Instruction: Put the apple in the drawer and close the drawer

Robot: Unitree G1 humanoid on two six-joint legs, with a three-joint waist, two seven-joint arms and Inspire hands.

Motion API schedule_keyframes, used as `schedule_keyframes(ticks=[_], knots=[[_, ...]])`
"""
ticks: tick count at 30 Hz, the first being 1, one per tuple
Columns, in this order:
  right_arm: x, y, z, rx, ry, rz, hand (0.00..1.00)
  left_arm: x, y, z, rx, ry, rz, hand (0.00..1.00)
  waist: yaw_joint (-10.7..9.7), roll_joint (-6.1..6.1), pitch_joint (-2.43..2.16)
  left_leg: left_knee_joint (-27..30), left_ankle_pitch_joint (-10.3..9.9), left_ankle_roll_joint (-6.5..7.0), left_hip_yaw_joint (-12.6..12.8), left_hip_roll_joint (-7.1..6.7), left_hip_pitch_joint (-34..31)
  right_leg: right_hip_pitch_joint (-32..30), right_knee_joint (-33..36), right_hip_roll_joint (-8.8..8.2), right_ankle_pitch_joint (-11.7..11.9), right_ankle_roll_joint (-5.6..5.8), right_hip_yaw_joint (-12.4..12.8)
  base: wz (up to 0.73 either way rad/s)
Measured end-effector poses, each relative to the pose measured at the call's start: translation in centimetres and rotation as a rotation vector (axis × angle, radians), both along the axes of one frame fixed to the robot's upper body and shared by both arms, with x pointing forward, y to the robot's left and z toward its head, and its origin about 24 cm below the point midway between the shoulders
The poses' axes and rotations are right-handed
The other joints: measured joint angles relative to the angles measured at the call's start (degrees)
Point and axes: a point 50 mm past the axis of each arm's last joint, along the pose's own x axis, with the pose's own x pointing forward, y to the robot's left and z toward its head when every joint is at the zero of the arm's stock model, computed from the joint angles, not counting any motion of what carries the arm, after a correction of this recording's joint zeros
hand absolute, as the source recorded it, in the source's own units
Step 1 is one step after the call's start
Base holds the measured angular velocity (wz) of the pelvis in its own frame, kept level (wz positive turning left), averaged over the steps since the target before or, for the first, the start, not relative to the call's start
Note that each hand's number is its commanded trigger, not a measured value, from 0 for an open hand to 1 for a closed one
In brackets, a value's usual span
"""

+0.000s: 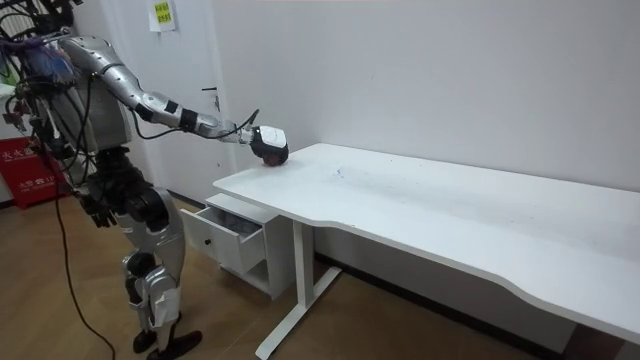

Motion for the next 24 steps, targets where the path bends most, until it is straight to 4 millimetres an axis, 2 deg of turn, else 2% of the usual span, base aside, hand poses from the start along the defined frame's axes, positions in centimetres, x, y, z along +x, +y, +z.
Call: schedule_keyframes(ticks=[6, 8, 13, 14, 18, 23, 24], knots=[[0.7, 1.1, 0.2, -0.025, -0.004, 0.073, 1.00, 0.3, 0.0, 0.0, 0.000, -0.009, -0.001, 0.00, 0.9, 0.31, 0.29, 0.3, 0.0, 0.01, -0.2, -0.02, -0.1, -0.2, 0.0, 0.00, 0.0, 0.00, 0.2, 0.03], [1.2, 1.5, 0.7, -0.028, -0.028, 0.100, 1.00, 0.7, 0.0, 0.0, 0.004, -0.023, -0.002, 0.00, 1.1, 0.75, 0.57, 0.3, 0.0, 0.01, -0.2, -0.03, -0.2, -0.2, 0.0, 0.00, 0.0, 0.00, 0.3, 0.00], [2.7, 5.9, 1.7, 0.004, -0.096, 0.295, 1.00, 1.8, -0.4, 0.0, 0.011, -0.044, -0.044, 0.00, 1.3, 1.13, 0.54, 0.0, 0.0, -0.06, -0.4, 0.02, -0.7, -0.4, -0.1, 0.03, 0.0, 0.04, 0.0, 0.02], [2.7, 6.3, 1.8, 0.012, -0.102, 0.308, 1.00, 2.0, -0.5, -0.1, 0.009, -0.047, -0.052, 0.00, 1.4, 1.12, 0.51, 0.0, 0.0, -0.06, -0.5, 0.00, -0.9, -0.5, 0.0, 0.04, 0.0, 0.04, 0.1, 0.11], [3.4, 10.3, 2.2, 0.045, -0.142, 0.465, 1.00, 2.6, -0.7, 0.0, 0.004, -0.063, -0.077, 0.00, 2.0, 1.04, 0.40, 0.5, 0.1, -0.05, -1.0, -0.04, -1.1, -0.6, -0.1, 0.07, 0.0, 0.04, 0.5, 0.08], [3.5, 12.5, 2.3, 0.010, -0.121, 0.580, 1.00, 2.9, -0.8, 0.0, 0.000, -0.073, -0.085, 0.00, 3.1, 1.34, 0.23, 0.8, 0.0, -0.05, -1.4, -0.12, -1.7, -1.0, -0.1, 0.07, 0.0, 0.04, 1.2, 0.03], [3.5, 13.0, 2.4, 0.007, -0.122, 0.599, 1.00, 3.0, -0.8, 0.0, -0.003, -0.072, -0.088, 0.00, 3.2, 1.63, -0.05, 0.9, 0.1, -0.04, -1.4, -0.13, -1.9, -1.3, -0.1, 0.08, 0.0, 0.04, 2.1, 0.00]])
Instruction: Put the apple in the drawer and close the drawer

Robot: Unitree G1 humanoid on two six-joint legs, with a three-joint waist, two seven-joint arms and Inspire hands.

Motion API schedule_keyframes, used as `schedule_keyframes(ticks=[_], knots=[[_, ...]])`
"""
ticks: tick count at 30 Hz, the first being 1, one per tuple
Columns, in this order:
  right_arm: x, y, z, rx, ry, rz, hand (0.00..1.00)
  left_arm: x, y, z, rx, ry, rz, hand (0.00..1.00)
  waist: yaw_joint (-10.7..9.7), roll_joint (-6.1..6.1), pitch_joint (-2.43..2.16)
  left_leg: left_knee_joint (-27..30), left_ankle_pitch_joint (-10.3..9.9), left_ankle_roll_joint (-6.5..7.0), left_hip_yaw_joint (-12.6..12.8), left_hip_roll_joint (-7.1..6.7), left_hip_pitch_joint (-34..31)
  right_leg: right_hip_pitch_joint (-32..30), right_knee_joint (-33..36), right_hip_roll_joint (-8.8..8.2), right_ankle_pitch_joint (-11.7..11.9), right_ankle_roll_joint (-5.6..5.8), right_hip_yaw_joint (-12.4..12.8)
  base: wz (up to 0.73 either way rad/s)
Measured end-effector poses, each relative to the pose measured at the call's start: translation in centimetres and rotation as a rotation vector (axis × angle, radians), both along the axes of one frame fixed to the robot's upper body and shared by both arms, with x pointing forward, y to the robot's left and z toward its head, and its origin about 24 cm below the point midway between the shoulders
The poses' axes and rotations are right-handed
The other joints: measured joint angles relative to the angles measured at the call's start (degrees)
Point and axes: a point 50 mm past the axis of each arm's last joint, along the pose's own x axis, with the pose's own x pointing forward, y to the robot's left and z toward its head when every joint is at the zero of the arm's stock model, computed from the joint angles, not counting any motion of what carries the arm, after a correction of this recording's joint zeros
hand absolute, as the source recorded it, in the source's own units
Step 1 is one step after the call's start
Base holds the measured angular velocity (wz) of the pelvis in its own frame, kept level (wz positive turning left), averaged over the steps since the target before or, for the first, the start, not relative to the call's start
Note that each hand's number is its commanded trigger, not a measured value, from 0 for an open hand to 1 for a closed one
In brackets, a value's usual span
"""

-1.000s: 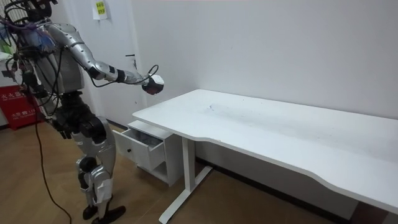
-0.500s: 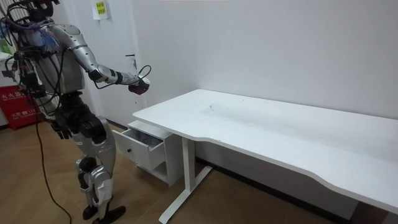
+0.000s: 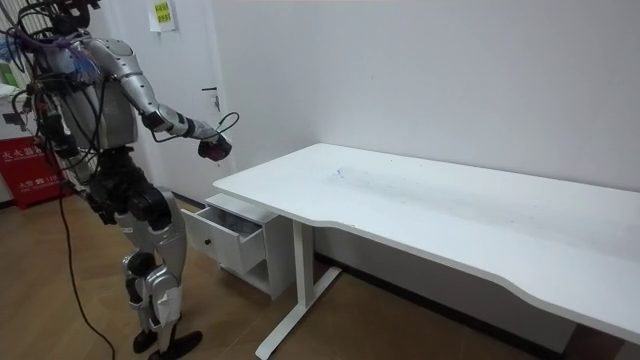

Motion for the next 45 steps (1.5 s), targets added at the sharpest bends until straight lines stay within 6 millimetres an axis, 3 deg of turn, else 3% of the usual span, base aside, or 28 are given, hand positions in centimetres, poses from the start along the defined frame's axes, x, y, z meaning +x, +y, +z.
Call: schedule_keyframes(ticks=[2, 7, 19, 37, 41, 44, 45], knots=[[-0.3, 0.0, -0.5, -0.032, 0.018, 0.011, 0.00, 0.2, -0.1, 0.0, 0.004, -0.008, 0.001, 0.00, 0.1, 0.25, 0.09, 0.1, 0.0, 0.00, 0.0, -0.04, -0.7, -0.7, 0.0, -0.02, 0.0, 0.00, 0.0, 0.00], [-0.9, -0.2, -1.4, -0.082, 0.044, 0.018, 0.00, 0.1, -0.4, -0.1, -0.005, -0.006, 0.000, 0.00, 0.0, 0.91, 0.07, 0.0, 0.0, 0.00, 0.0, -0.02, -0.7, -0.8, -0.1, -0.03, 0.0, 0.00, 0.0, 0.00], [-2.1, -0.3, -2.3, -0.077, 0.088, 0.011, 0.00, -0.1, -0.8, -0.2, -0.024, 0.009, -0.017, 0.00, 0.0, 0.64, -0.27, 0.1, 0.0, 0.00, 0.0, -0.05, -0.6, -0.5, -0.1, -0.02, 0.0, 0.00, 0.0, 0.00], [-2.8, -0.3, -3.3, -0.068, 0.126, -0.005, 0.00, -0.7, -1.0, -0.4, -0.041, 0.029, -0.009, 0.00, -0.3, 1.03, -0.25, 0.1, 0.0, 0.01, 0.0, -0.07, -0.6, -0.5, -0.1, -0.03, 0.0, 0.00, -0.1, 0.00], [-4.2, -1.6, -5.3, -0.044, 0.214, -0.097, 0.00, -1.1, -1.0, -0.4, -0.037, 0.031, 0.001, 0.00, -0.4, 0.85, -0.39, 0.0, 0.0, 0.01, 0.0, -0.07, -0.4, -0.4, 0.0, -0.07, 0.0, 0.01, 0.0, 0.00], [-6.5, -3.9, -7.5, -0.051, 0.310, -0.233, 0.00, -1.8, -0.9, -0.5, -0.020, 0.038, 0.017, 0.00, -0.7, 1.22, -0.27, 0.0, -0.1, 0.12, 0.1, -0.10, 0.3, 0.4, 0.0, -0.14, 0.0, 0.04, 0.0, 0.00], [-7.9, -5.1, -8.5, -0.072, 0.359, -0.300, 0.00, -2.3, -0.9, -0.5, -0.013, 0.040, 0.036, 0.00, -0.7, 1.53, -0.42, -0.1, -0.2, 0.27, 0.1, -0.13, 0.5, 0.7, 0.2, -0.18, -0.2, 0.25, 0.0, 0.00]])
